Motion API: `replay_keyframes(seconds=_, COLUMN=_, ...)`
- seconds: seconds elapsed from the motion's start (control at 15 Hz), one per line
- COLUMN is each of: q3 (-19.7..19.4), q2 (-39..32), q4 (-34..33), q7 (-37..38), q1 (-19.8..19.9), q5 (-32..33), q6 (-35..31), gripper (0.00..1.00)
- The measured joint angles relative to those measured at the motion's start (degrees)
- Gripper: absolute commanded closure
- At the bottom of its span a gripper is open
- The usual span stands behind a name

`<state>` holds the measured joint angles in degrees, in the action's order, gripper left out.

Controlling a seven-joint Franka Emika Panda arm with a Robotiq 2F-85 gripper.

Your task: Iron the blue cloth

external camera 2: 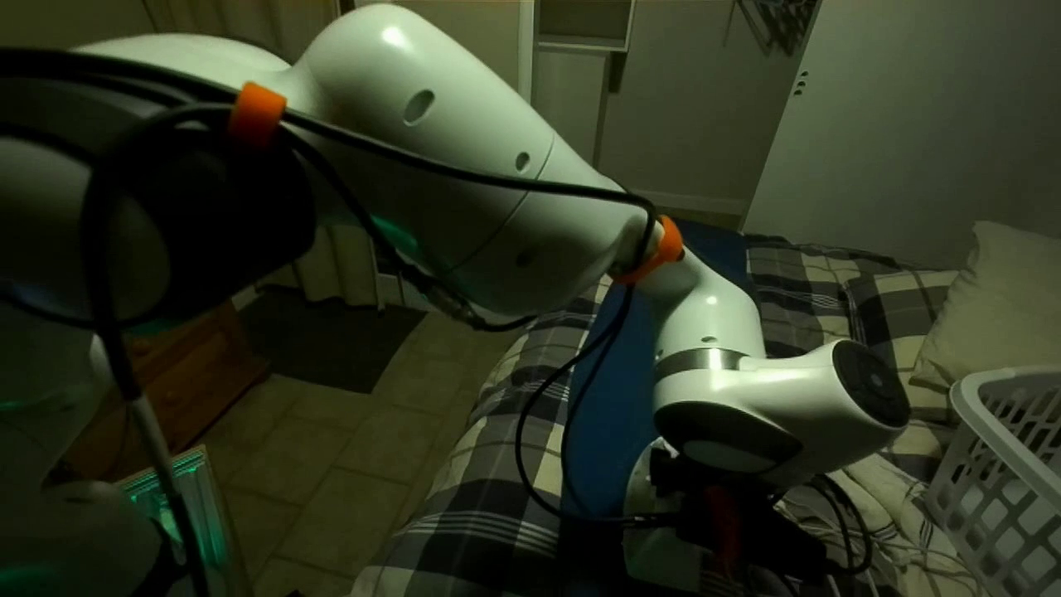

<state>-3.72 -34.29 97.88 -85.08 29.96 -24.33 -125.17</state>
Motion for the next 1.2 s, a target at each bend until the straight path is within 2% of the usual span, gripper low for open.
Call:
replay_keyframes(seconds=0.8, q3=4.27, q2=-6.33, q4=-10.34, q7=0.0, q1=-0.6, q5=0.0, q6=3.63, gripper=0.86)
replay_keyframes(seconds=1.2, q3=5.62, q2=-10.78, q4=-18.16, q7=-0.95, q1=-2.49, q5=0.45, q6=9.04, gripper=0.86)
